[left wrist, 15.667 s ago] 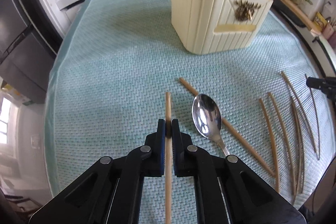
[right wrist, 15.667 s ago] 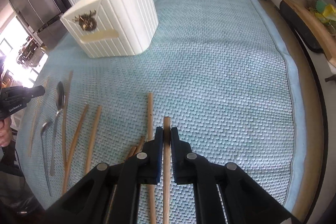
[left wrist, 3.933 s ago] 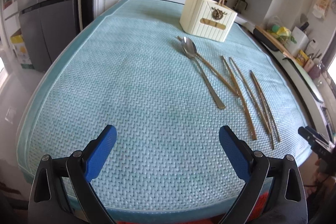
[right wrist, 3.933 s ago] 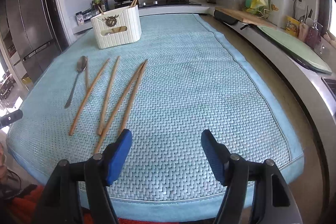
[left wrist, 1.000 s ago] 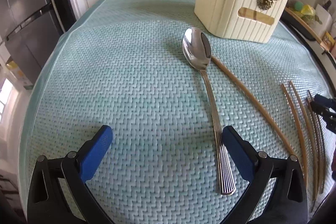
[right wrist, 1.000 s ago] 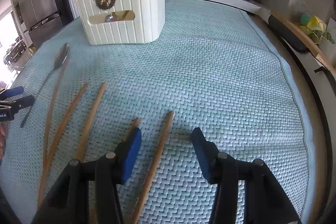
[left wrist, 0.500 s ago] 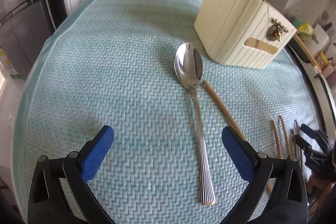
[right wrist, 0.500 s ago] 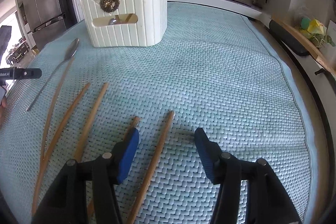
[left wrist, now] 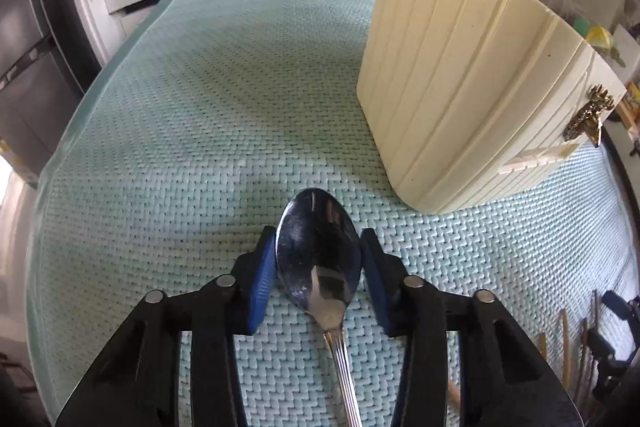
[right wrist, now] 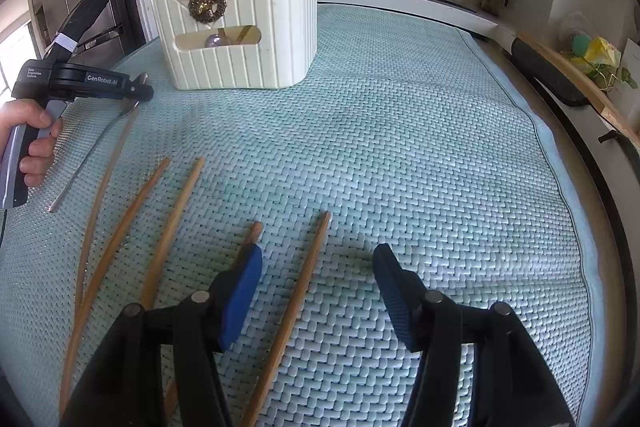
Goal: Organize utensils
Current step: 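Grasp the long metal spoon with the left tool while the right tool grasps a chopstick, then carry spoon and chopstick over the cream holder and open both tools to drop them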
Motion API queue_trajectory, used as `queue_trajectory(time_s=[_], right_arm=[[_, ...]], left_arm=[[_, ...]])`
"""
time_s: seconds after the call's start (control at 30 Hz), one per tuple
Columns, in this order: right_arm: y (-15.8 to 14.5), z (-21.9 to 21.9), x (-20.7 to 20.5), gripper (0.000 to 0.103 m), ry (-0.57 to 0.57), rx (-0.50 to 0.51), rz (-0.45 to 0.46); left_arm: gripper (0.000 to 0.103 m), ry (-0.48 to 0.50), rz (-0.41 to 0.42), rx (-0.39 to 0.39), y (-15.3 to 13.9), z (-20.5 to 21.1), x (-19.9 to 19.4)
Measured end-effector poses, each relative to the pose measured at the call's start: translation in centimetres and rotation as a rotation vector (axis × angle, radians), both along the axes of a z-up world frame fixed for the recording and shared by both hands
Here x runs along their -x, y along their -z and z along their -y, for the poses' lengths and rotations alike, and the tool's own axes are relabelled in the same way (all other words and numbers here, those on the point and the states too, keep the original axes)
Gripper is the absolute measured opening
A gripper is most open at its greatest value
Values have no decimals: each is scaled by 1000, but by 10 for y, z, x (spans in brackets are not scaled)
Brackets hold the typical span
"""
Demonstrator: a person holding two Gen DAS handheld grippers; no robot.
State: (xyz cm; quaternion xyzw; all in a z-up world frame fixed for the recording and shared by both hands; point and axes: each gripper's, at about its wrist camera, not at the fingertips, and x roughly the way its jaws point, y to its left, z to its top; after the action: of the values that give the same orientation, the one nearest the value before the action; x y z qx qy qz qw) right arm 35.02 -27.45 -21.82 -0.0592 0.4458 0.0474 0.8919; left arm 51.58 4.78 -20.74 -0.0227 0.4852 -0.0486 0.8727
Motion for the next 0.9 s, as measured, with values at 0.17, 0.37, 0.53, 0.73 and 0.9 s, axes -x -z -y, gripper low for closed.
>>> queue_trajectory(time_s=[0.17, 0.37, 0.53, 0.73, 0.9], right_arm=[[-1, 2, -1, 59, 6, -14, 0], [-5, 16, -2, 49, 24, -77, -22], [-8, 25, -13, 19, 19, -123, -101], [-13, 39, -31, 6, 48, -202, -149], [-40, 55, -30, 6, 71, -308, -104]], left_arm=[[41, -1, 32, 66, -1, -11, 21], [41, 12, 109, 85, -27, -25, 52], [41, 17, 184, 86, -48, -33, 74], [41, 30, 191, 72, -52, -30, 92], [41, 33, 214, 99, -63, -33, 108]])
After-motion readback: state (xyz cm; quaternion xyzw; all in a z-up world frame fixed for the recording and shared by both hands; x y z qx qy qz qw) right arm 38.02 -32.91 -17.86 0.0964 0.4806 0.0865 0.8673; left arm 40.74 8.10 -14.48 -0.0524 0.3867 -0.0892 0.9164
